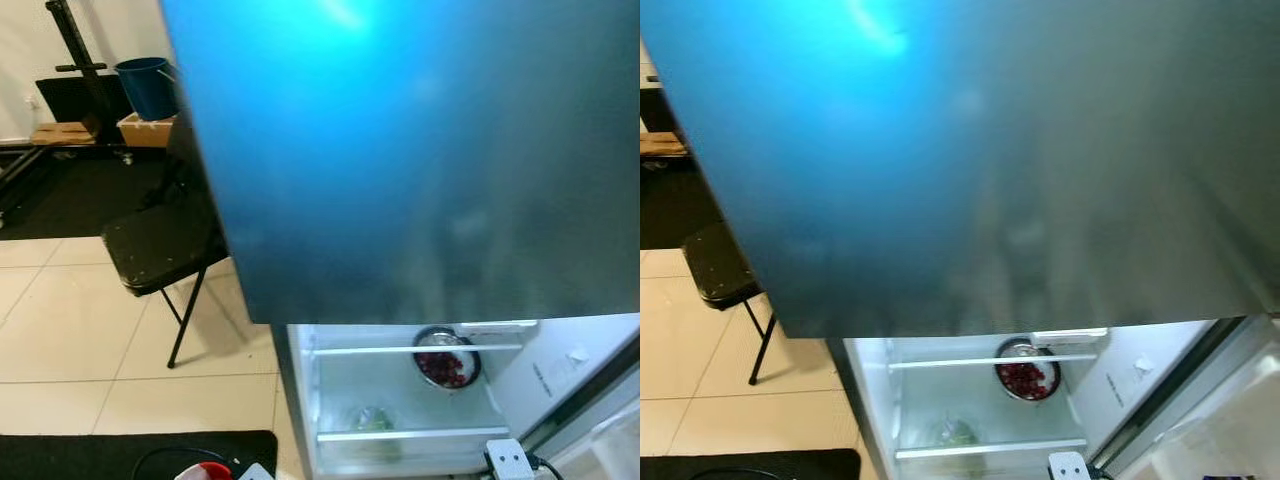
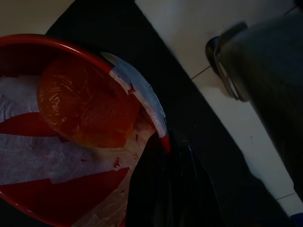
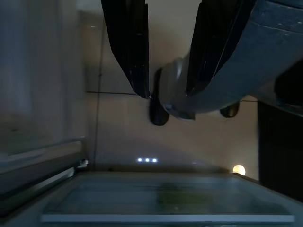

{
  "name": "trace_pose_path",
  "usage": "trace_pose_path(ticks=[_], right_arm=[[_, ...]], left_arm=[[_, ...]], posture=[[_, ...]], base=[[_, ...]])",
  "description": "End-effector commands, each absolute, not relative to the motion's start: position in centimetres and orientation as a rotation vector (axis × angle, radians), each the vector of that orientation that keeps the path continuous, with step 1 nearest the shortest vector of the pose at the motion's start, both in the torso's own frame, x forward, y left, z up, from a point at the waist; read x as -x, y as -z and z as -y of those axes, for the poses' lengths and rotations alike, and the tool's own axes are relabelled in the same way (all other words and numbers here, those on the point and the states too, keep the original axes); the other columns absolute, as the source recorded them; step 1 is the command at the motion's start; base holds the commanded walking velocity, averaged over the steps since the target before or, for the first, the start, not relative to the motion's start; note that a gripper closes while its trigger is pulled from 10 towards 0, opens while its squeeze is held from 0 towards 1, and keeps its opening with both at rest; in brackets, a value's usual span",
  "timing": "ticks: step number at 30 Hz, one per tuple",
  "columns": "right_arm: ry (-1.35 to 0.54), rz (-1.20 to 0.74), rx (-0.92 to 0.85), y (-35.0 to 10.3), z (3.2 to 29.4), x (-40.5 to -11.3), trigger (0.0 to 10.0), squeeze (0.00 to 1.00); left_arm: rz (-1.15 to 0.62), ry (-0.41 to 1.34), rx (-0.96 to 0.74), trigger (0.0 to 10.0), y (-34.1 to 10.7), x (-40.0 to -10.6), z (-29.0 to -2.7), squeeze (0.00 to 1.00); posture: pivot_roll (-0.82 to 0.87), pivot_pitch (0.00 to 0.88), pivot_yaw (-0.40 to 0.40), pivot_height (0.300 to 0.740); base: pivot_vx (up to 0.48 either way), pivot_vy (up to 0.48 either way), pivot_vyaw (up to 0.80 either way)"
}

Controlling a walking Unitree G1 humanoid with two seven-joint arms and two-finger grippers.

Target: Restocking fridge

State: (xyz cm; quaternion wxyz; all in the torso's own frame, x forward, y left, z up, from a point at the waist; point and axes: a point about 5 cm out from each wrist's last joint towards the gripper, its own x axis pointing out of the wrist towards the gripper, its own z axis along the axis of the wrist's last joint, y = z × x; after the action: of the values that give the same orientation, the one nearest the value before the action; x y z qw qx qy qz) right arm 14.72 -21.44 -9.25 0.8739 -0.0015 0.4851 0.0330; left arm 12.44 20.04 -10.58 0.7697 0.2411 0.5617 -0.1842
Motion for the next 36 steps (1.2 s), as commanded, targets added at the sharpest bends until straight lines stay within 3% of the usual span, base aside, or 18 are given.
trace_pose_path(ticks=[1, 10, 20, 29, 34, 36], right_arm=[[-0.082, -0.994, 0.019, 8.9, 21.6, -15.4, 10.0, 0.0], [-0.152, -0.962, 0.042, 8.4, 21.0, -16.7, 10.0, 0.0], [-0.191, -0.957, 0.063, 8.2, 20.7, -17.3, 10.0, 0.0], [-0.199, -0.961, 0.063, 8.4, 20.5, -17.1, 10.0, 0.0], [-0.201, -0.964, 0.063, 8.4, 20.5, -17.0, 10.0, 0.0], [-0.201, -0.967, 0.063, 8.4, 20.5, -16.9, 10.0, 0.0]], left_arm=[[-1.205, 0.425, -0.49, 10.0, 10.7, -12.4, -18.9, 0.0], [-1.193, 0.425, -0.503, 10.0, 10.7, -12.5, -19.0, 0.0], [-1.04, 0.486, -0.536, 10.0, 9.6, -15.5, -18.1, 0.0], [-0.957, 0.35, -0.549, 10.0, 8.3, -18.2, -19.2, 0.0], [-0.903, 0.386, -0.479, 10.0, 7.9, -19.1, -17.9, 0.0], [-0.868, 0.5, -0.38, 10.0, 7.6, -19.7, -15.5, 0.0]], posture=[[-0.04, 0.0, -0.001, 0.74], [-0.03, 0.0, -0.005, 0.74], [-0.03, 0.0, -0.008, 0.74], [-0.03, 0.0, -0.006, 0.74], [-0.03, 0.0, -0.002, 0.74], [-0.04, 0.0, 0.0, 0.74]], base=[[0.0, 0.0, 0.0], [0.0, 0.0, 0.0], [0.0, 0.0, 0.0], [0.0, 0.0, 0.0], [0.0, 0.0, 0.0], [0.0, 0.0, 0.0]])
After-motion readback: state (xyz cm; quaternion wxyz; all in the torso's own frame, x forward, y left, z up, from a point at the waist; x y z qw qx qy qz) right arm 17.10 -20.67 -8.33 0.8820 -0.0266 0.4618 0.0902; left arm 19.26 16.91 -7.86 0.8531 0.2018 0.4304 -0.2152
